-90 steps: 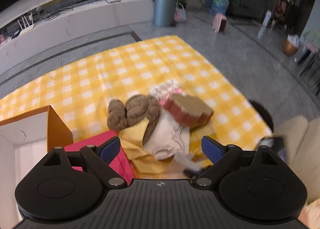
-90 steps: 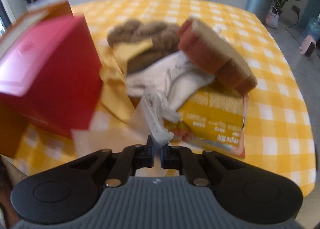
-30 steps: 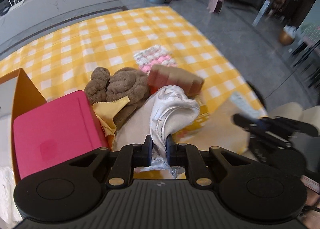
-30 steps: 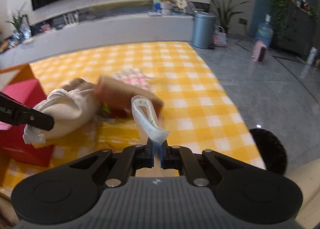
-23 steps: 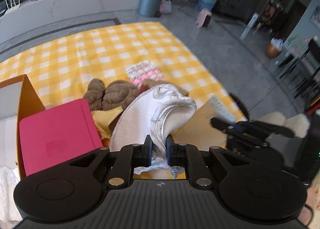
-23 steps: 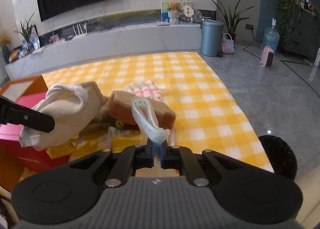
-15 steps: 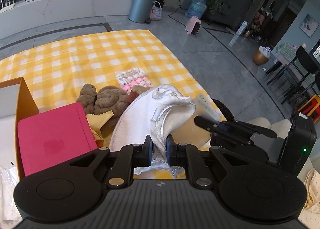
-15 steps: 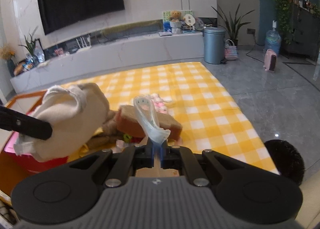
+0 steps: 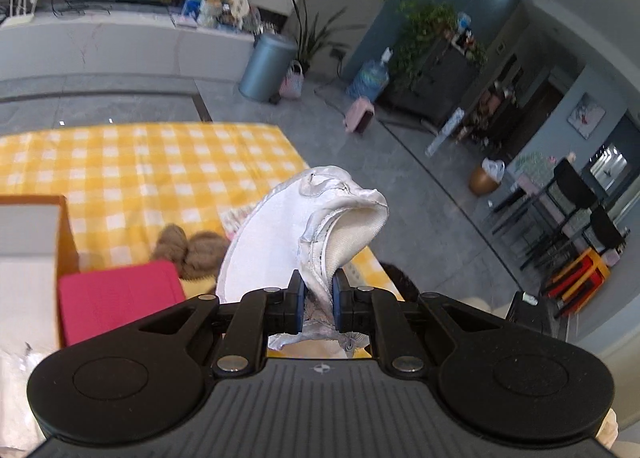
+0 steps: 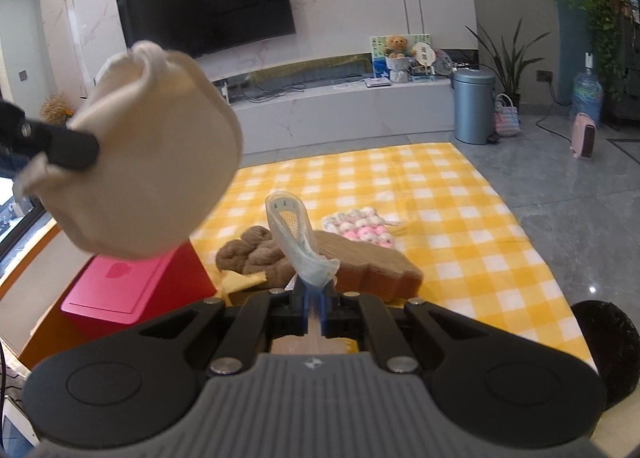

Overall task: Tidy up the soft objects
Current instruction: 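Grasp and lift the white cloth with the left tool while the right tool holds the strap, then carry the white cloth and white strap over the cardboard box with both tools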

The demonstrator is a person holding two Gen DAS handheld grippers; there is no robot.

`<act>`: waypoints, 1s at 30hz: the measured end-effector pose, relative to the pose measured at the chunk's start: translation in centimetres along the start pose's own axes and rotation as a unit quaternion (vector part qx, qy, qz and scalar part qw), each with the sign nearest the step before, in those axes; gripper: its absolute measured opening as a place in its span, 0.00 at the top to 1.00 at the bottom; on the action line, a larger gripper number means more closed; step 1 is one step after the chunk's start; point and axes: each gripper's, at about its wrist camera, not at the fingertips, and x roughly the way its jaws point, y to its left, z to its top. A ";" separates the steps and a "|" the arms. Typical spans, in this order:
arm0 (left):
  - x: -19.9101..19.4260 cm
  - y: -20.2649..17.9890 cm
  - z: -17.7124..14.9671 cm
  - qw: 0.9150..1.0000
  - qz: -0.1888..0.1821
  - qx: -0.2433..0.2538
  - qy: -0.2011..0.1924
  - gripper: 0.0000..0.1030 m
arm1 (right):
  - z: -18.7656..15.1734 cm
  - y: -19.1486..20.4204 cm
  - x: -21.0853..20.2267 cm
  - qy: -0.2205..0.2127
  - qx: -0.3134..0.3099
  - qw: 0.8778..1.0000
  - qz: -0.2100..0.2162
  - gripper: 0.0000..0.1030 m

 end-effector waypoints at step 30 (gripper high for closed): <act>-12.0 12.2 -10.2 0.970 0.176 0.066 -0.157 0.85 | 3.0 18.2 -0.2 -0.007 -0.085 0.963 0.257 0.97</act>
